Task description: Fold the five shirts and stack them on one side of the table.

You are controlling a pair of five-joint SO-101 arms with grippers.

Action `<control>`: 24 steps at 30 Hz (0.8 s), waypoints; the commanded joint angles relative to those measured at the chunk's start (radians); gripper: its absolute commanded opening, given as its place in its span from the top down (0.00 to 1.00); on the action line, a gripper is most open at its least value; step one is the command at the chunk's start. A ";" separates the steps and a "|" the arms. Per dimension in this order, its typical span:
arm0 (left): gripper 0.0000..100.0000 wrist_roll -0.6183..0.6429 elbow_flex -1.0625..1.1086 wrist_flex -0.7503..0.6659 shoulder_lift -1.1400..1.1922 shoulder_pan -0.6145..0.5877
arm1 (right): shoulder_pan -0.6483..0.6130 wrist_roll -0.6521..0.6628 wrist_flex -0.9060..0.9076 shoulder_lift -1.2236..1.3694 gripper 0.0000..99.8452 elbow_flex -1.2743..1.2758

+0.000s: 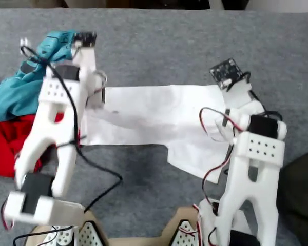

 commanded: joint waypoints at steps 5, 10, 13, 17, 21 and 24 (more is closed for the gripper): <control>0.98 0.041 0.437 -0.433 -0.140 -0.046 | -0.004 0.014 -0.020 -0.108 0.99 0.137; 0.98 0.046 0.358 -0.443 0.022 -0.054 | -0.005 0.008 -0.023 -0.142 0.99 0.243; 0.98 0.078 0.273 -0.443 0.147 -0.063 | -0.005 0.005 -0.021 -0.162 0.99 0.292; 0.98 0.086 0.144 -0.390 0.262 -0.091 | -0.005 0.006 -0.021 -0.202 0.99 0.375; 0.98 0.080 0.043 -0.324 0.306 -0.118 | -0.005 0.015 -0.020 -0.259 0.99 0.440; 0.98 0.046 0.009 -0.307 0.306 -0.126 | -0.005 0.071 -0.012 -0.292 0.99 0.487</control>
